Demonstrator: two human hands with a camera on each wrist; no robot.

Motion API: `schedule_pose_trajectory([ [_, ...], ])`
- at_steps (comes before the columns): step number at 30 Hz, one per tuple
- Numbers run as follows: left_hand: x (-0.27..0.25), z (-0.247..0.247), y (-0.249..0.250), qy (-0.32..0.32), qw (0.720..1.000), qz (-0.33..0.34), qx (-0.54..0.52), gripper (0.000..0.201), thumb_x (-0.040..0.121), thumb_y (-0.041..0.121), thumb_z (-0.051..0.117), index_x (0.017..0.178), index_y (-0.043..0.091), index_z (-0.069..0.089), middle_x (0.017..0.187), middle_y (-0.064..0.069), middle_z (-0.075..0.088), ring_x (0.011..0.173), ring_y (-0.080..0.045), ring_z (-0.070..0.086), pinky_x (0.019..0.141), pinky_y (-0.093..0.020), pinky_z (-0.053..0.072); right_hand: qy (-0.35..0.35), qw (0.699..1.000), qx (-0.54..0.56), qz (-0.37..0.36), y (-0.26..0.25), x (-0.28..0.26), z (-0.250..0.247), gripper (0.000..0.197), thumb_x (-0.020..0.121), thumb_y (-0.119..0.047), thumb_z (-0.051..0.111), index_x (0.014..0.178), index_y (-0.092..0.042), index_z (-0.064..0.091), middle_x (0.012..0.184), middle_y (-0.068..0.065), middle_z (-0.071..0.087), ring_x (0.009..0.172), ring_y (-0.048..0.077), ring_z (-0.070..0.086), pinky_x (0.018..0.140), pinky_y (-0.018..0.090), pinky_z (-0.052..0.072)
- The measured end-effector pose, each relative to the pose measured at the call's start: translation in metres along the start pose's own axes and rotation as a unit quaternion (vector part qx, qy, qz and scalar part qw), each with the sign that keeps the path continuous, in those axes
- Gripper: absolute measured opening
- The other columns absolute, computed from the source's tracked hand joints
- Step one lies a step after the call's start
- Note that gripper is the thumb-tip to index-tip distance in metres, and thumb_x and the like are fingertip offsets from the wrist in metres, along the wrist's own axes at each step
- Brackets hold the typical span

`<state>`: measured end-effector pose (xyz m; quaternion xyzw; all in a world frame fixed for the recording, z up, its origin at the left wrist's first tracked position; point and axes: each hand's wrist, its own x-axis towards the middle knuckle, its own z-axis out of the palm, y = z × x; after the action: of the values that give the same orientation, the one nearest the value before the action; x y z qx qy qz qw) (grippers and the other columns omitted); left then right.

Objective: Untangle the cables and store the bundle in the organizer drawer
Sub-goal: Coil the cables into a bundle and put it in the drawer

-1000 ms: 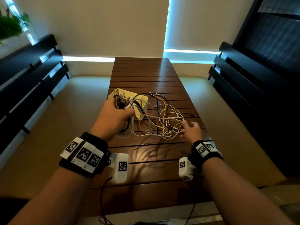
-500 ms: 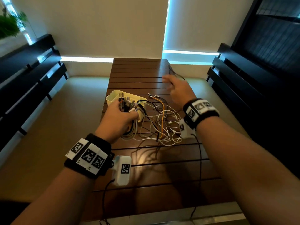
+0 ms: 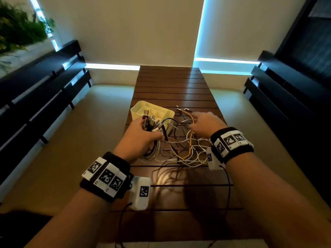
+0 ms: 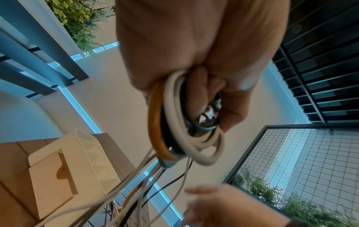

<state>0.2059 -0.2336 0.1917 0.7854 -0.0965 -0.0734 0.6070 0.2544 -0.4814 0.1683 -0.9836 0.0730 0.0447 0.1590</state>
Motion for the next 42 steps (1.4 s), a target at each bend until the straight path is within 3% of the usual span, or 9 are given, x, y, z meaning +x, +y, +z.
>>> schedule_pose_trajectory([
  [3,0.002,0.004,0.003,-0.005,1.0,0.002,-0.012,0.029,0.074,0.001,0.078,0.094,0.013,0.061,0.075,0.004,0.064,0.055,0.0,0.054,0.054,-0.019,0.042,-0.115,0.921,0.343,-0.146,-0.025,-0.027,-0.017,0.083,0.079,-0.007,0.059,0.153,-0.035,0.03,0.152,-0.002,0.044,0.132,0.01,0.046,0.081,0.016,0.051],
  [7,0.002,0.012,0.01,-0.039,0.999,0.022,-0.032,0.027,0.078,-0.002,0.074,0.099,0.008,0.061,0.066,0.005,0.062,0.05,-0.005,0.052,0.047,-0.022,0.04,-0.161,0.898,0.327,-0.245,-0.051,-0.047,-0.006,0.108,0.07,-0.005,0.07,0.153,-0.048,0.016,0.152,0.0,0.042,0.132,0.012,0.048,0.087,0.024,0.054],
  [14,-0.005,0.007,0.012,-0.076,0.995,0.056,-0.019,0.022,0.088,0.015,0.073,0.104,0.004,0.063,0.085,-0.01,0.072,0.063,-0.008,0.062,0.055,-0.019,0.046,-0.002,0.938,0.269,-0.218,-0.045,-0.058,0.018,0.014,0.09,-0.019,0.067,0.1,-0.026,0.062,0.092,-0.005,0.067,0.082,0.005,0.063,0.07,0.023,0.046],
  [19,0.005,0.001,0.017,0.079,0.994,0.081,-0.001,0.023,0.094,0.023,0.067,0.106,0.004,0.062,0.085,-0.004,0.076,0.067,-0.006,0.066,0.06,-0.026,0.049,0.049,0.937,0.306,-0.164,-0.032,-0.067,0.028,0.012,0.096,-0.014,0.058,0.091,-0.025,0.058,0.077,-0.01,0.061,0.063,-0.008,0.054,0.054,0.008,0.038],
  [24,0.0,0.003,0.027,0.081,0.988,0.099,-0.085,0.027,0.095,0.019,0.066,0.112,-0.001,0.059,0.084,-0.012,0.074,0.049,-0.006,0.053,0.045,-0.022,0.043,-0.055,0.967,0.215,-0.124,-0.023,-0.07,0.042,0.003,0.098,-0.024,0.057,0.1,-0.025,0.057,0.094,0.0,0.066,0.084,0.016,0.063,0.066,0.025,0.044],
  [30,-0.009,0.006,0.027,-0.008,0.993,0.057,-0.106,0.033,0.094,0.011,0.066,0.116,-0.008,0.05,0.089,-0.023,0.073,0.04,-0.004,0.046,0.039,-0.021,0.034,-0.165,0.975,0.109,-0.105,-0.021,-0.085,-0.005,0.093,0.081,-0.022,0.078,0.155,-0.034,0.022,0.156,-0.006,0.025,0.13,0.02,0.045,0.097,0.025,0.042],
  [33,-0.014,0.01,0.03,-0.044,0.991,0.055,-0.111,0.032,0.093,0.008,0.066,0.118,-0.007,0.052,0.09,-0.026,0.071,0.044,-0.005,0.055,0.04,-0.02,0.037,-0.123,0.944,0.237,-0.195,-0.033,-0.092,-0.029,0.108,0.078,-0.009,0.076,0.156,-0.044,0.008,0.153,-0.018,0.022,0.132,0.008,0.036,0.092,0.019,0.047],
  [39,-0.014,0.008,0.027,-0.065,0.992,0.087,-0.06,0.03,0.085,0.017,0.076,0.107,0.001,0.063,0.096,-0.022,0.07,0.082,-0.033,0.071,0.07,-0.048,0.06,-0.132,0.873,0.388,-0.264,-0.049,-0.082,-0.011,0.052,0.083,-0.019,0.06,0.135,-0.019,0.054,0.118,0.008,0.065,0.11,0.026,0.063,0.095,0.043,0.053],
  [42,-0.013,0.001,0.022,-0.031,0.994,0.092,-0.043,0.032,0.089,0.017,0.073,0.106,-0.004,0.057,0.093,-0.021,0.067,0.05,-0.002,0.059,0.046,-0.016,0.045,-0.08,0.903,0.348,-0.237,-0.041,-0.079,-0.003,0.023,0.091,-0.019,0.065,0.114,-0.021,0.068,0.103,0.003,0.072,0.102,0.022,0.067,0.096,0.043,0.052],
])
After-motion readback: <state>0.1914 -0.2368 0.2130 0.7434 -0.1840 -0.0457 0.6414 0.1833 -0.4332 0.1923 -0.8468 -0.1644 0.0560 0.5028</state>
